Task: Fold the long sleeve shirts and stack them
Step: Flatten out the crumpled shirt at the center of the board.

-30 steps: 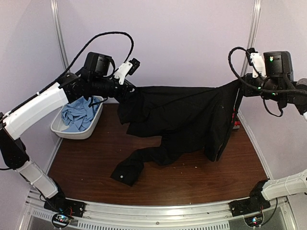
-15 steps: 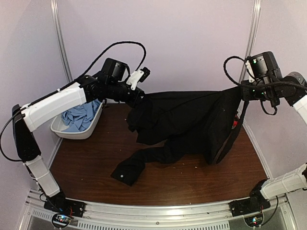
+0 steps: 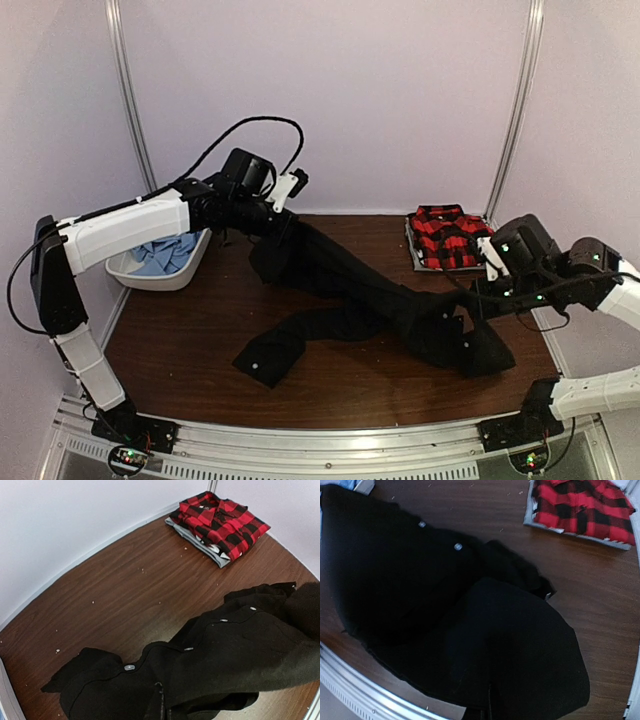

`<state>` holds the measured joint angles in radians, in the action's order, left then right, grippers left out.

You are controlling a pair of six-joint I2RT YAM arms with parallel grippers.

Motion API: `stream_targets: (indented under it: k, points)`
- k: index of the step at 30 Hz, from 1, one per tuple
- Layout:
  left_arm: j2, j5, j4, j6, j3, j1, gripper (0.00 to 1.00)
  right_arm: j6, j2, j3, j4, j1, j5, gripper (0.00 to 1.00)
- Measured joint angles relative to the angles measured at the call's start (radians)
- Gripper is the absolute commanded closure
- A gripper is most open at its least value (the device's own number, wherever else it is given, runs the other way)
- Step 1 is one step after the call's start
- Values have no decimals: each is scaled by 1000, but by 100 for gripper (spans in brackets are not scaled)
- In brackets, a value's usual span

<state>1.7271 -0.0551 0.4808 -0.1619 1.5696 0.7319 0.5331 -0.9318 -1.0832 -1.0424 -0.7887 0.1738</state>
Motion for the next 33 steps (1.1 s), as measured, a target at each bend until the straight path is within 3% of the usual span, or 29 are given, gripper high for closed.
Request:
stream_targets:
  k: [5,11,16,19,22,25,30,33]
  points:
    - [0,33,-5,-12,-40,0,100,117,0,180,132,-168,-158,100]
    - [-24,97,-11,-32,-90,-4,100,192,-116,193,252,-346,-231,98]
    - [-81,131,-11,-34,-175,-7,100,224,-288,204,380,-500,-308,83]
    - [-103,143,-8,-32,-219,-8,100,221,-383,205,440,-560,-355,66]
    - [-114,156,-9,-31,-252,-14,100,204,-428,203,475,-589,-395,45]
    - [-116,170,-9,-31,-271,-21,100,186,-425,189,494,-590,-416,33]
    - [-116,175,-9,-30,-286,-27,100,155,-378,154,512,-573,-396,31]
    - [-117,171,-11,-30,-291,-27,100,151,-328,145,507,-483,-350,32]
